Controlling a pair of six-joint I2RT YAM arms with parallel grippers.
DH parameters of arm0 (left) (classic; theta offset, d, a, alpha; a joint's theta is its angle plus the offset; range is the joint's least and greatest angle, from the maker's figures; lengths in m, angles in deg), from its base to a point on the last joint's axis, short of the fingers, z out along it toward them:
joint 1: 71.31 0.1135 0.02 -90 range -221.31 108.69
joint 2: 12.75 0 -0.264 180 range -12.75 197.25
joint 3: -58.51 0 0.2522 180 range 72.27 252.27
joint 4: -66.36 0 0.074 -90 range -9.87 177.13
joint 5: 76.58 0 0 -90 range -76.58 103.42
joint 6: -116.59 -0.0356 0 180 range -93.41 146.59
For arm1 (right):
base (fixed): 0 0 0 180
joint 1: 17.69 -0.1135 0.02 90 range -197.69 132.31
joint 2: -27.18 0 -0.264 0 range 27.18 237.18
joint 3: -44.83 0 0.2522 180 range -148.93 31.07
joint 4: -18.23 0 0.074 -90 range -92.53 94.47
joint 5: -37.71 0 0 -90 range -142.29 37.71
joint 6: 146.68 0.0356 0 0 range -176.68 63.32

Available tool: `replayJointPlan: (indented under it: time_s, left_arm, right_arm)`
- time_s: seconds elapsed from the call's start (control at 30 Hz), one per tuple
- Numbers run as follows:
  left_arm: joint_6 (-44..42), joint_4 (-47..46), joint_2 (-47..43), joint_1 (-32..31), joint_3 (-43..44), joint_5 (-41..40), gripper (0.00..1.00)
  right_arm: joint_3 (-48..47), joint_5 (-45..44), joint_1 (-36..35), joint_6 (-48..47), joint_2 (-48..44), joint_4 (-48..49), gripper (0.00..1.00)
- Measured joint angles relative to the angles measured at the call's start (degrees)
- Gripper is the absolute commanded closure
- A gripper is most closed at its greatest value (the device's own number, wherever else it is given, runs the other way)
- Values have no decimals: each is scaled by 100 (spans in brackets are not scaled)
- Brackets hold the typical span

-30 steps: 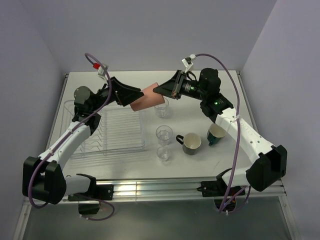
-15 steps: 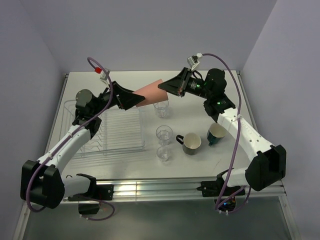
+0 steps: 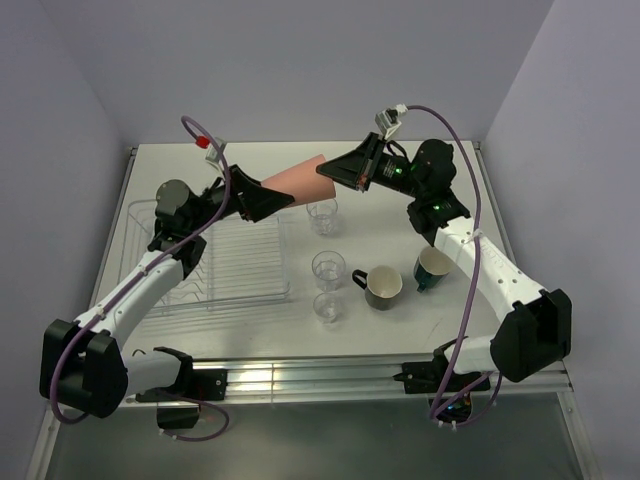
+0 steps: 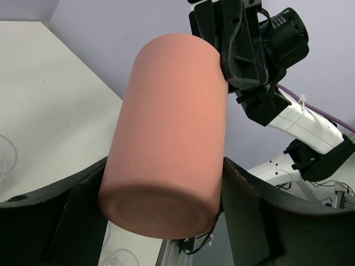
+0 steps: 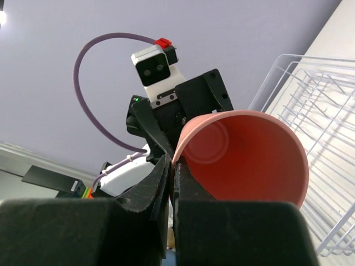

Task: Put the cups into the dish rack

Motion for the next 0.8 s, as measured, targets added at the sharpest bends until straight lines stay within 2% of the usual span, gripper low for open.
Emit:
replayJointPlan:
  time_s: [0.03,0.13,0.17,0.23,0.27,0.3,0.33,0.4,0.43,0.5,0.63,0.8]
  left_arm:
    - [-9,20,2,-7,0,-4,30]
    - [15,9,7,-11,2,7,53]
    - [22,15,7,-17,7,2,70]
    - [28,24,13,-22,7,7,88]
    - [26,48,17,-22,20,7,100]
    - [17,87,20,-22,35,9,100]
    - [7,168,22,-22,63,4,100]
    - [-46,446,22,-24,162,-35,100]
    - [-111,636,11,-31,236,-74,100]
    - [-352,1270,-63,-63,483,-240,100]
    - [-929,2568,-356,-81,1032,-669,100]
    - [-1655,4315,-798,-85,1849,-1458,100]
  right_arm:
    - [9,15,2,37,0,59,100]
    - [37,20,4,76,0,114,100]
    - [46,20,7,76,0,120,100]
    - [55,17,7,63,0,120,99]
    - [55,9,7,28,0,103,94]
    - [55,-17,7,-24,0,61,88]
    - [55,-57,7,-85,-9,4,75]
    - [50,-275,-7,-326,-68,-264,64]
    - [50,-411,-17,-529,-116,-470,55]
    - [46,-741,-22,-881,-221,-876,45]
    - [35,-1405,-52,-1504,-514,-1609,33]
    - [33,-2367,-63,-2105,-925,-2310,33]
